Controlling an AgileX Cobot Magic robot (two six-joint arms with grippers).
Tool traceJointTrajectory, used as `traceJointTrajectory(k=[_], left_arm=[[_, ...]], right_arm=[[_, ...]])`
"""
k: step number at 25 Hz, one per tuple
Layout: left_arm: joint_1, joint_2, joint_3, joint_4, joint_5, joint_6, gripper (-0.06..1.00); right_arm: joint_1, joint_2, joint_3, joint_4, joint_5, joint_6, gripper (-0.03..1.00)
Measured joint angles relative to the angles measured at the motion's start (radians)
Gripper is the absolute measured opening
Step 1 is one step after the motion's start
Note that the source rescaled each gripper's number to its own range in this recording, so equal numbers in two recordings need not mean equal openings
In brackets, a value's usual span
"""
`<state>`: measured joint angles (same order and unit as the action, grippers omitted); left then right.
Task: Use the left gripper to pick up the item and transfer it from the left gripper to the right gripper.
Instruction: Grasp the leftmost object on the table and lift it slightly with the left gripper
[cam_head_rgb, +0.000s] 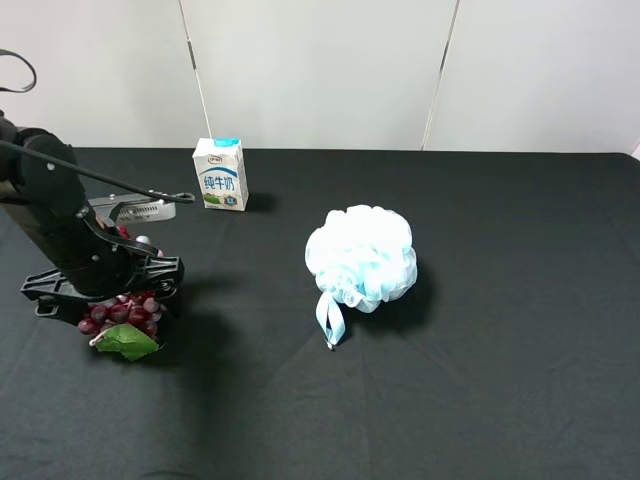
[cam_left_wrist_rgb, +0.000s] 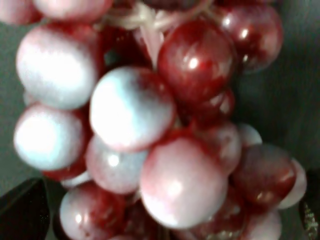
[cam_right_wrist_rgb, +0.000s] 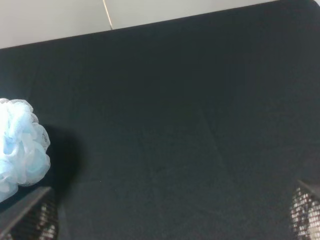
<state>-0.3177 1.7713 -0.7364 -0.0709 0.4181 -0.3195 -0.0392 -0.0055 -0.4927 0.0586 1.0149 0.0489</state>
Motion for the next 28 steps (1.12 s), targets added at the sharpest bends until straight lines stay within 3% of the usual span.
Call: traceJointTrajectory(k=[13, 16, 21, 22, 25, 28], left_arm=[[0.000, 0.035, -0.004, 0.005, -0.059, -0.015, 0.96], [0.000, 0.036, -0.004, 0.017, -0.054, -0.015, 0.80], [0.000, 0.038, -0.004, 0.020, -0.055, -0.015, 0.29], [0.000, 0.038, -0.004, 0.020, -0.054, -0.015, 0.23], [0.000, 0.038, -0.004, 0.019, -0.055, -0.015, 0.10], [0.000, 0.038, -0.004, 0.019, -0.055, -0.015, 0.07]], right_arm=[[0.000, 0.000, 0.000, 0.001, 0.000, 0.000, 1.00], [0.000, 0.000, 0.000, 0.001, 0.000, 0.000, 1.00], [0.000, 0.000, 0.000, 0.001, 0.000, 0.000, 1.00], [0.000, 0.000, 0.000, 0.001, 0.000, 0.000, 1.00], [0.000, 0.000, 0.000, 0.001, 0.000, 0.000, 1.00], [0.000, 0.000, 0.000, 0.001, 0.000, 0.000, 1.00]])
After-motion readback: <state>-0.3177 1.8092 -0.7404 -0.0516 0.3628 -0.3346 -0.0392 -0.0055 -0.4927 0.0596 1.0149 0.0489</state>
